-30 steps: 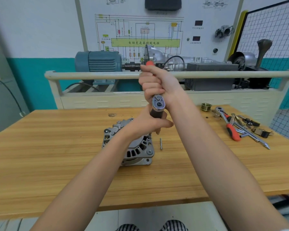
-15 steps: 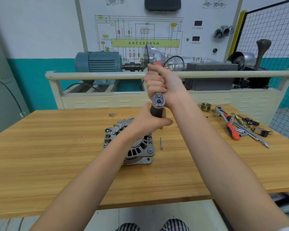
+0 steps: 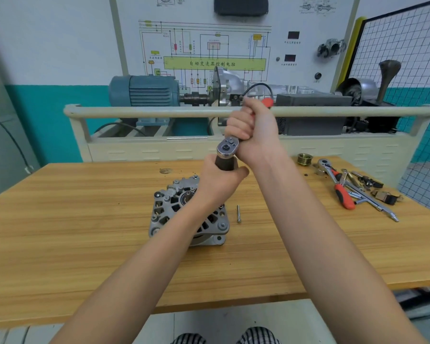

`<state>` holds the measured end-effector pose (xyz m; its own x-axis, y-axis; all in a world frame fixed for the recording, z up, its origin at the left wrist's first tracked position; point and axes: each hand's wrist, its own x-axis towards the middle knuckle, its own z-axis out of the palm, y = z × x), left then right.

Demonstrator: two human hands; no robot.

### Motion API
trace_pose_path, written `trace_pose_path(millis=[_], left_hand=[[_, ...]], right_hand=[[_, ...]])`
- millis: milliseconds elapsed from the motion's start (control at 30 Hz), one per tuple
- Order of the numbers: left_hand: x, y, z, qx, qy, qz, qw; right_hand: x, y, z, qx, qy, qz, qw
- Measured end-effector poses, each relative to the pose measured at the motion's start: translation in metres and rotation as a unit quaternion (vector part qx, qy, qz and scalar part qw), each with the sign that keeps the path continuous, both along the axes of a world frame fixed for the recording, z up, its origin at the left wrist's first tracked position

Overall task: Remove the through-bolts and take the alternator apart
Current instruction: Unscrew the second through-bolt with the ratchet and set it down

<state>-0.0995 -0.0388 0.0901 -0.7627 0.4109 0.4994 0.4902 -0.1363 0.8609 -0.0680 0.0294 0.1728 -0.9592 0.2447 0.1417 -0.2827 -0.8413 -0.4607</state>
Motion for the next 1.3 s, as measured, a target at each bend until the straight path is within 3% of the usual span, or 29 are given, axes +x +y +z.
trace_pose_path(millis=[100, 200, 267, 333, 433, 500, 567, 700, 800, 867, 933, 1000, 1067, 1133, 1200, 1300], left_hand=[[-0.004, -0.012, 0.007, -0.108, 0.026, -0.116, 0.987], [-0.005, -0.015, 0.009, -0.137, 0.001, -0.145, 0.980], [-0.004, -0.012, 0.006, -0.108, -0.013, -0.118, 0.987], [-0.001, -0.006, 0.003, -0.055, -0.019, -0.067, 0.996], [0.003, 0.004, 0.000, 0.045, -0.047, 0.014, 0.998], [0.008, 0.007, -0.003, 0.087, -0.052, 0.026, 0.994], [0.008, 0.005, -0.007, 0.072, -0.027, 0.024, 0.997], [0.002, -0.008, 0.003, -0.085, 0.036, -0.078, 0.993], [-0.005, -0.013, 0.010, -0.152, 0.027, -0.151, 0.976], [-0.005, -0.010, 0.009, -0.137, 0.013, -0.120, 0.983], [-0.003, -0.002, 0.003, -0.061, -0.023, -0.020, 0.998], [-0.001, 0.007, -0.001, 0.023, -0.065, 0.068, 0.995], [0.003, 0.011, -0.001, 0.055, -0.074, 0.082, 0.992], [0.005, 0.009, 0.000, 0.029, -0.049, 0.054, 0.997], [0.005, 0.001, 0.003, -0.037, -0.008, 0.000, 0.999], [0.004, -0.012, 0.014, -0.161, 0.031, -0.123, 0.979]], right_hand=[[-0.005, 0.004, 0.006, 0.079, -0.030, 0.155, 0.984], [-0.007, 0.003, 0.007, 0.093, -0.039, 0.191, 0.976], [-0.005, 0.001, 0.006, 0.055, -0.032, 0.140, 0.988], [-0.002, -0.002, 0.002, -0.001, -0.014, 0.023, 1.000], [0.004, -0.008, -0.007, -0.061, 0.023, -0.143, 0.988], [0.007, -0.009, -0.010, -0.059, 0.034, -0.159, 0.985], [0.008, -0.003, -0.008, -0.020, 0.019, -0.085, 0.996], [0.001, 0.009, 0.003, 0.071, -0.023, 0.135, 0.988], [-0.004, 0.008, 0.006, 0.100, -0.042, 0.185, 0.977], [-0.004, 0.003, 0.005, 0.064, -0.037, 0.142, 0.987], [-0.003, -0.002, 0.000, -0.006, -0.017, 0.006, 1.000], [0.000, -0.006, -0.006, -0.056, 0.011, -0.125, 0.991], [0.003, -0.008, -0.009, -0.071, 0.031, -0.164, 0.983], [0.004, -0.002, -0.008, -0.056, 0.022, -0.105, 0.993], [0.004, 0.007, -0.003, -0.009, -0.002, 0.020, 1.000], [-0.002, 0.011, 0.005, 0.096, -0.029, 0.178, 0.979]])
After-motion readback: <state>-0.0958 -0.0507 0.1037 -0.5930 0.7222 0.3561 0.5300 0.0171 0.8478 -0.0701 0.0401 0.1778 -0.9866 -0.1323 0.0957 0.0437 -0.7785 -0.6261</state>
